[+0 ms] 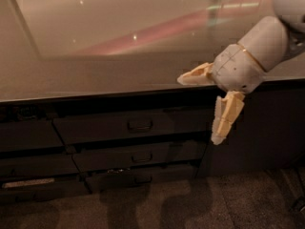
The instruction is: Open top drawer
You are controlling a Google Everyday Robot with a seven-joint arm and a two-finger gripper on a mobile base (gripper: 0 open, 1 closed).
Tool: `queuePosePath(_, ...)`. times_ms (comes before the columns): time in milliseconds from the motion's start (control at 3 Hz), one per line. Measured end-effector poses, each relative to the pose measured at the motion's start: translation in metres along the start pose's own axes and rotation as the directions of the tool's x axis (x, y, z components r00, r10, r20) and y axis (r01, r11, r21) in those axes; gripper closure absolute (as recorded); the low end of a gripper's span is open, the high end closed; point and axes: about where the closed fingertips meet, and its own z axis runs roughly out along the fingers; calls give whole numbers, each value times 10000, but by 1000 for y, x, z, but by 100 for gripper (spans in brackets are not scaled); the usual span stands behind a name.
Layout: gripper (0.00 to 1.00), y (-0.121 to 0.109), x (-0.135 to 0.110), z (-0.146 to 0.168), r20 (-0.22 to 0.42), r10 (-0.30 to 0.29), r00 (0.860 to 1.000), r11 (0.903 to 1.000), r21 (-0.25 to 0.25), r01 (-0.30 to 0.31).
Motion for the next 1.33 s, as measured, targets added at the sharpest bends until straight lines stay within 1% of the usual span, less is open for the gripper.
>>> queuePosePath(333, 0, -6, 11, 9, 137, 446, 9989, 9983, -379, -441)
queuePosePath(667, 0, -9, 9, 11, 10, 394, 9992, 9988, -286, -393)
queuePosePath(1000, 0, 0, -2, 15, -1099, -593, 9922, 9972, 392, 639)
queuePosePath(1333, 0, 15, -20, 17, -2280, -2045, 9519, 9643, 1201, 2360)
